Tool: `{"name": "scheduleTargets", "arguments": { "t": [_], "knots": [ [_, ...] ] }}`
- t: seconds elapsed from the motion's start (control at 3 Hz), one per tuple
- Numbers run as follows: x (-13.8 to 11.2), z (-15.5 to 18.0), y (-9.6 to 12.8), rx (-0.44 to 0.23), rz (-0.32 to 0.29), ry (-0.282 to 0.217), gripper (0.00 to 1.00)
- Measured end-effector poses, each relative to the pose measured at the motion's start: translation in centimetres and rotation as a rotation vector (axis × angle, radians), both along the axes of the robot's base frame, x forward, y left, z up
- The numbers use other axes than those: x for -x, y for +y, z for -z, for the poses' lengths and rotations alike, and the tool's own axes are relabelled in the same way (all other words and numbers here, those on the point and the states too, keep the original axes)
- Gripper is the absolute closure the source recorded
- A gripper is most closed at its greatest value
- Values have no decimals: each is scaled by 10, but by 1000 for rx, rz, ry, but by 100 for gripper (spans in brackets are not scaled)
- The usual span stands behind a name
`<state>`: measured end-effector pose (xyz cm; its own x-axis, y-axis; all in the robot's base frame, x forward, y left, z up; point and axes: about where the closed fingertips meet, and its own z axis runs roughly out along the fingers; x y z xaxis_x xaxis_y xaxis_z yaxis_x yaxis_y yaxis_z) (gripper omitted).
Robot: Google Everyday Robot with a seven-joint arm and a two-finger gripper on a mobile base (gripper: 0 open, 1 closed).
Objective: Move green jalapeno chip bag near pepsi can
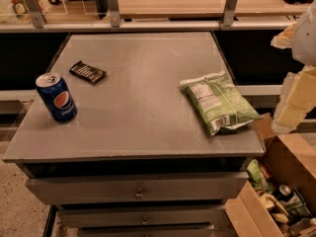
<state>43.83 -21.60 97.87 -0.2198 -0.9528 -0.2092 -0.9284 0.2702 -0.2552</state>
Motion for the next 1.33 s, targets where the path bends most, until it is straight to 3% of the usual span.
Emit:
{"name": "scheduleTargets", "arguments": {
  "t": [0.67, 1.33],
  "knots": [
    [-4, 4, 1, 6, -10, -4, 0],
    [-35, 40, 18, 75, -74, -29, 0]
  ]
}}
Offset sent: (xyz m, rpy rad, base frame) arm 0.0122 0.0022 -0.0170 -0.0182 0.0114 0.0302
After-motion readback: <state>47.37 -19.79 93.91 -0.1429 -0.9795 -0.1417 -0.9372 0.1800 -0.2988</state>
